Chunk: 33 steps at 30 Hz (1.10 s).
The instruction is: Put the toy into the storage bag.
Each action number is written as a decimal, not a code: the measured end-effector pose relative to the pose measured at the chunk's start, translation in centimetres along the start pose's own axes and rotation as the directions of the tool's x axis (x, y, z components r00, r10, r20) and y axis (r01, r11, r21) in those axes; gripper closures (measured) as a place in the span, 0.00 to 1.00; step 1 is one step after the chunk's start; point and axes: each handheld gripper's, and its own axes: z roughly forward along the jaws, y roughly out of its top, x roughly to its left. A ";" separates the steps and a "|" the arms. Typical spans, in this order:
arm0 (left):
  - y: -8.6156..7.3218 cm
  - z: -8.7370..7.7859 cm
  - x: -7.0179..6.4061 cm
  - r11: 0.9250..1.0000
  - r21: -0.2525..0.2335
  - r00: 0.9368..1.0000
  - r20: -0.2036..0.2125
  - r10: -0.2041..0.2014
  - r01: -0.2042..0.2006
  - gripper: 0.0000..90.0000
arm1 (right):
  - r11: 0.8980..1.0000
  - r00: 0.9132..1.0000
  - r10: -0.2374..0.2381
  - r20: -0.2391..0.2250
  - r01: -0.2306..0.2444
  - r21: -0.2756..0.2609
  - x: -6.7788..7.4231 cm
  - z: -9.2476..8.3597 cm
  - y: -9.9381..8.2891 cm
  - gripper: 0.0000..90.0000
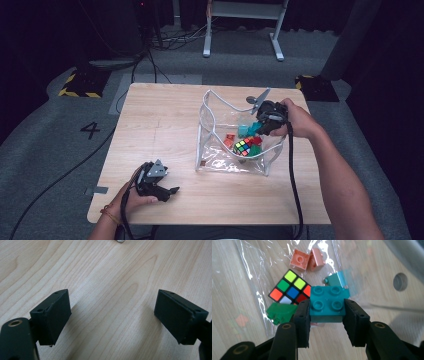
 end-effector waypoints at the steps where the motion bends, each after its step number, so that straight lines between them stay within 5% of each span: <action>1: 0.0 0.0 0.0 1.000 0.000 1.000 0.000 0.000 0.000 0.15 | 1.000 1.000 0.007 -0.003 -0.007 0.004 -0.1 -0.1 -0.3 0.66; 10: 0.0 0.0 0.0 1.000 0.000 1.000 0.000 -0.001 0.001 0.15 | 0.998 0.999 0.048 -0.009 -0.048 -0.032 -0.5 -0.7 -2.1 0.66; 22: 0.0 0.0 0.0 1.000 0.000 1.000 -0.003 0.003 -0.003 0.15 | 0.994 0.999 0.040 -0.003 -0.040 -0.106 0.2 -1.1 -2.4 0.66; 33: 0.0 0.0 0.0 1.000 0.000 1.000 0.000 0.000 0.000 0.15 | 0.984 0.999 0.054 0.002 -0.052 -0.173 0.3 -1.3 -2.5 0.54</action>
